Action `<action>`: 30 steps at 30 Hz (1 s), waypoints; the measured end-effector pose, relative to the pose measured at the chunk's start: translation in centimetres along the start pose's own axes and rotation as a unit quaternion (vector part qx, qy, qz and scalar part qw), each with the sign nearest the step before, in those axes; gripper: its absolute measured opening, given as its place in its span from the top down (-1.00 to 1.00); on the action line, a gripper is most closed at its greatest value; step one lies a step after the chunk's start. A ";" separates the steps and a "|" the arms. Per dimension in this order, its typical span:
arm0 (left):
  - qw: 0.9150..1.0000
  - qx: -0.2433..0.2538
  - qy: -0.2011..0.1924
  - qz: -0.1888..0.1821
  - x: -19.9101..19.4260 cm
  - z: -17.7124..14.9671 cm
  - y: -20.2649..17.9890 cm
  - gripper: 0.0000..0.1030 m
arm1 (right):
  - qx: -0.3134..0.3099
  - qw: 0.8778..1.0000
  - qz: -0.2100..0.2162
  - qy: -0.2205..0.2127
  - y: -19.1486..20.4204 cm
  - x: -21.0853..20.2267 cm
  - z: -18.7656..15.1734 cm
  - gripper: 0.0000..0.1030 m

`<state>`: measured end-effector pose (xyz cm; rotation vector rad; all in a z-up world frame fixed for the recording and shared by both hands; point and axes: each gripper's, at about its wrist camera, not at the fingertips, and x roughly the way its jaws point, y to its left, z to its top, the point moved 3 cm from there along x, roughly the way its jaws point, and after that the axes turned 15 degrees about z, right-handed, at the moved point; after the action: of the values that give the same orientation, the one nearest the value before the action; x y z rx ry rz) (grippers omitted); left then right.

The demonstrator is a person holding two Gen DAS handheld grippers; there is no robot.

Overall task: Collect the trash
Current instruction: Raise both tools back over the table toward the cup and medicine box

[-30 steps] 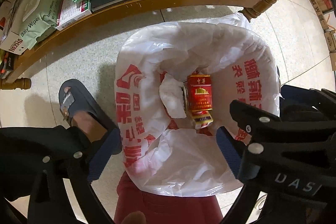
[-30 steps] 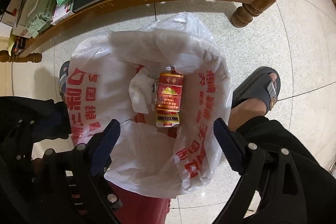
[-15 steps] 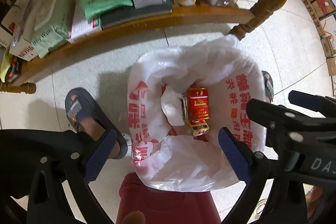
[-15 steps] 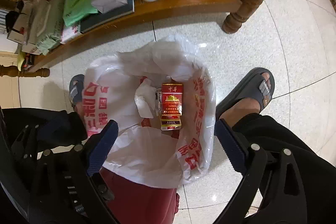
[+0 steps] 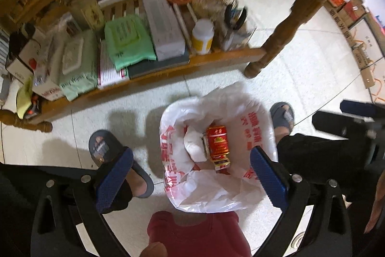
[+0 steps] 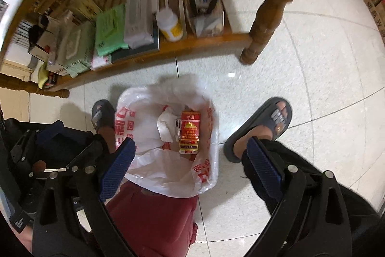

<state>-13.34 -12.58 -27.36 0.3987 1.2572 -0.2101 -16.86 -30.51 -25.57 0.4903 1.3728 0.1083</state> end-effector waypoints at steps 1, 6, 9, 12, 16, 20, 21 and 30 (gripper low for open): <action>1.000 0.000 -0.006 -0.003 -0.7 0.0 0.0 -0.85 | -0.005 1.000 -0.001 -0.006 0.2 -1.0 0.3 -0.78; 0.998 0.001 -0.054 -0.020 -6.4 2.0 1.7 -0.85 | -0.045 0.999 -0.004 -0.026 2.4 -6.6 2.3 -0.78; 0.996 -0.005 -0.089 -0.024 -10.1 4.5 3.8 -0.85 | -0.070 0.997 -0.012 -0.043 4.1 -10.1 4.2 -0.78; 0.992 -0.015 -0.124 -0.020 -13.2 7.4 6.4 -0.85 | -0.096 0.993 -0.020 -0.066 6.1 -13.6 6.8 -0.81; 0.987 -0.028 -0.161 -0.007 -16.0 11.5 10.3 -0.85 | -0.127 0.988 -0.026 -0.085 8.4 -16.8 10.5 -0.81; 0.981 -0.038 -0.188 0.012 -17.2 15.2 13.7 -0.85 | -0.162 0.981 -0.043 -0.099 11.3 -18.9 14.6 -0.82; 0.980 -0.039 -0.195 0.019 -17.3 16.3 14.5 -0.85 | -0.171 0.979 -0.046 -0.102 12.1 -19.3 15.6 -0.82; 0.975 -0.047 -0.214 0.029 -16.5 23.3 18.2 -0.85 | -0.224 0.969 -0.056 -0.093 17.8 -19.4 23.3 -0.86</action>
<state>8.85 -6.41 -2.53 0.2885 0.8264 -0.1757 5.01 -27.75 1.76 0.0422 1.1434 0.2666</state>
